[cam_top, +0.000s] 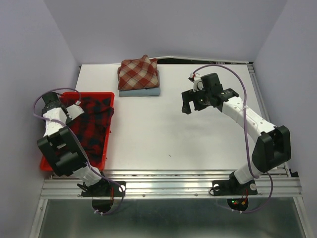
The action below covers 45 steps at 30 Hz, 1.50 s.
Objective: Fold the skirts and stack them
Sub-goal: Grab the skirt from the pile
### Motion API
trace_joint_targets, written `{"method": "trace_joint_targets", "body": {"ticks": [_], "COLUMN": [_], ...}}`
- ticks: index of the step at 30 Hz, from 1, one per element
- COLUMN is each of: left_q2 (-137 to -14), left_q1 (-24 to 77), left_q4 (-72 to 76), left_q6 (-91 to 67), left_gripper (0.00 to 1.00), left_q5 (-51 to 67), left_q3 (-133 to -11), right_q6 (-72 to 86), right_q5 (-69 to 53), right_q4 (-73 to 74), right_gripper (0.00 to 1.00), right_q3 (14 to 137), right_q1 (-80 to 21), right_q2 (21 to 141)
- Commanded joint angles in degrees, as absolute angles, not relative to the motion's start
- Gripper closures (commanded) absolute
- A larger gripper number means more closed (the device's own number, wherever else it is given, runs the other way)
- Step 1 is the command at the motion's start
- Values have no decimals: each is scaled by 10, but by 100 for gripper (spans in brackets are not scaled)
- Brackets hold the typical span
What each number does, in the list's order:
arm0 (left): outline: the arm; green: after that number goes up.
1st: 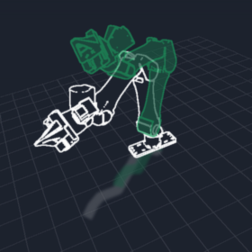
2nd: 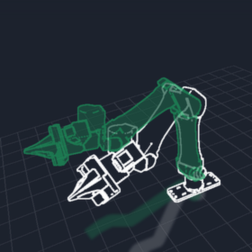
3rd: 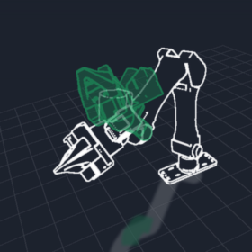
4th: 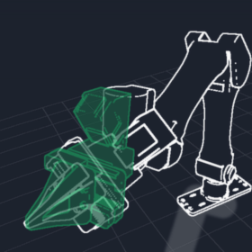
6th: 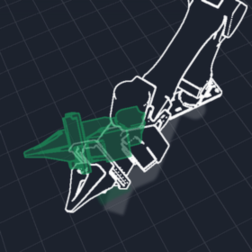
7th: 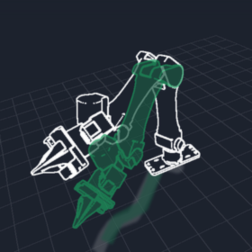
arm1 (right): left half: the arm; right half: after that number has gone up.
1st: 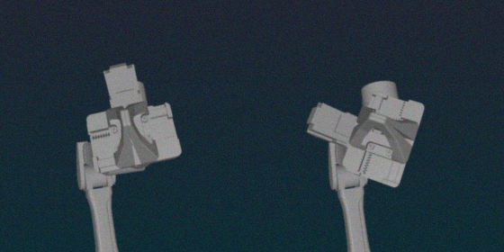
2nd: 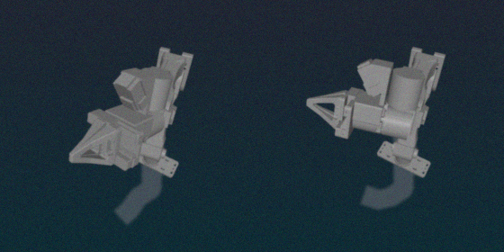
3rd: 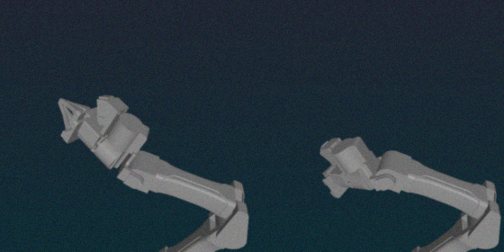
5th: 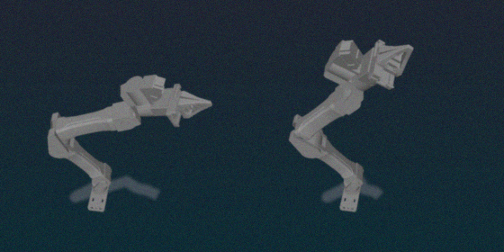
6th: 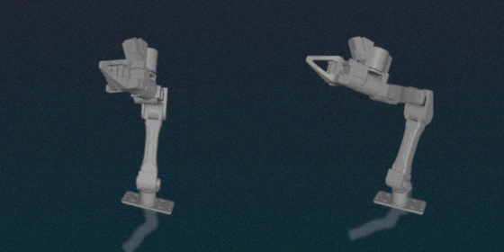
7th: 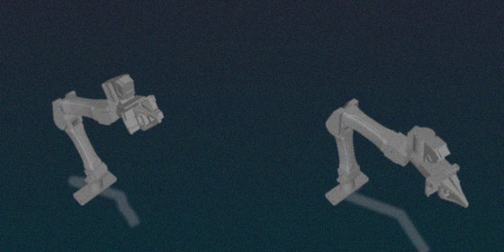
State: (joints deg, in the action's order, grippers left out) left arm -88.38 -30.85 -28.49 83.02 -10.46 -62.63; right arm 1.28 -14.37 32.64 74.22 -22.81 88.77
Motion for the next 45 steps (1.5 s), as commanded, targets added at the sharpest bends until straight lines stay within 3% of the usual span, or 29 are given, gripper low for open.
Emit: {"method": "trace_joint_targets", "body": {"ticks": [1, 2, 5, 6, 7, 11, 16, 20, 27, 36, 38, 41, 45], "left_q2": [-874, -869, -855, -852, -848, -817, -782, -769, -743, -756, -794, -857, -850], "left_q1": [-310, -310, -310, -310, -310, -308, -281, -182, -82, -76, -76, -75, -68], "left_q4": [-255, -254, -250, -263, -273, -356, -461, -489, -351, -28, 90, 126, 200], "left_q6": [820, 822, 823, 815, 808, 759, 658, 572, 361, -36, -162, -281, -330], "left_gripper": [46, 48, 67, 90, 99, 100, 100, 100, 100, 100, 100, 100, 100], "left_q5": [-105, -104, -99, -93, -86, -6, 136, 155, 204, 438, 475, 501, 516], "left_q3": [-638, -638, -641, -654, -666, -771, -1000, -1140, -1250, -1288, -1339, -1422, -1380], "right_q6": [7, 7, 6, 6, 7, 6, 7, -15, -25, -31, -30, -33, 37], "right_q5": [-141, -141, -144, -144, -144, -149, -151, -154, -142, -152, -192, -288, -407], "right_q4": [323, 322, 321, 321, 322, 320, 322, 322, 330, 330, 327, 306, 243], "right_gripper": [0, 0, 0, 0, 0, 0, 0, 0, 0, 0, 0, 0, 0], "right_q3": [770, 770, 773, 775, 776, 784, 800, 819, 857, 859, 848, 835, 828], "right_q1": [-224, -224, -224, -224, -224, -224, -224, -224, -219, -199, -193, -193, -193], "right_q2": [884, 885, 887, 887, 887, 886, 889, 888, 867, 837, 825, 810, 795]}}
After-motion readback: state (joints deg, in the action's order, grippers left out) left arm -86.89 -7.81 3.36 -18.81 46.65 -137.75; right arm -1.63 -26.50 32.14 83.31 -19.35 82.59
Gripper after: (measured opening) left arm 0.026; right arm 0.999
